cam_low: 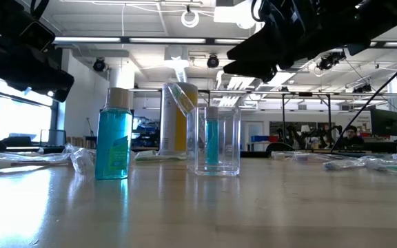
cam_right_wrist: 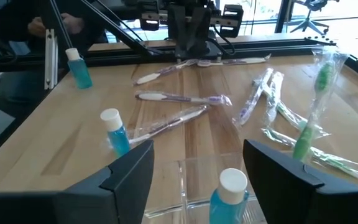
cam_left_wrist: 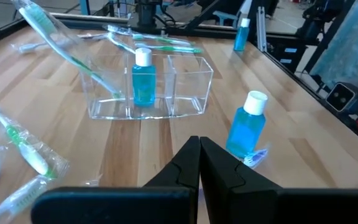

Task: Pick & Place toothbrushing station
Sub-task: Put the purple toothbrush into the transparent organizer

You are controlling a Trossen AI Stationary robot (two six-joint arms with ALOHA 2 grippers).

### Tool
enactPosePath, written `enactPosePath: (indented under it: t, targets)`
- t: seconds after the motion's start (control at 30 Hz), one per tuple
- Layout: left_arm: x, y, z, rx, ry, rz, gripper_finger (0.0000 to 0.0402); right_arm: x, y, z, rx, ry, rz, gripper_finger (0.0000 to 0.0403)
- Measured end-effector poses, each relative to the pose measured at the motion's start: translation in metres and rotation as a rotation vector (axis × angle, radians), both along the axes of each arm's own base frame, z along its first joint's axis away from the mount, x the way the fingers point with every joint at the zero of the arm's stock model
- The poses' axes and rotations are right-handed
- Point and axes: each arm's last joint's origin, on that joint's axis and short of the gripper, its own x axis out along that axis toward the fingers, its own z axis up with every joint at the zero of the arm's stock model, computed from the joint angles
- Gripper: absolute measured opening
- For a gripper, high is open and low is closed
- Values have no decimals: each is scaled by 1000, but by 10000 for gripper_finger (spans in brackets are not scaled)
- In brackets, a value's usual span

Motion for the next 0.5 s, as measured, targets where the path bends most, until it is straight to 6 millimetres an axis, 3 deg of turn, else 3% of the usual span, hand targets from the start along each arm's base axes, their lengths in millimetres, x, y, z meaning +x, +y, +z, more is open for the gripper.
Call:
enactPosePath:
  t: [0.17, 0.5]
  targets:
    - [0, 0, 0, -28, 3, 15, 32, 0, 0, 0, 0, 0, 0, 238]
    - [0, 1, 1, -54, 5, 29, 167, -1, 0, -2, 13, 20, -4, 238]
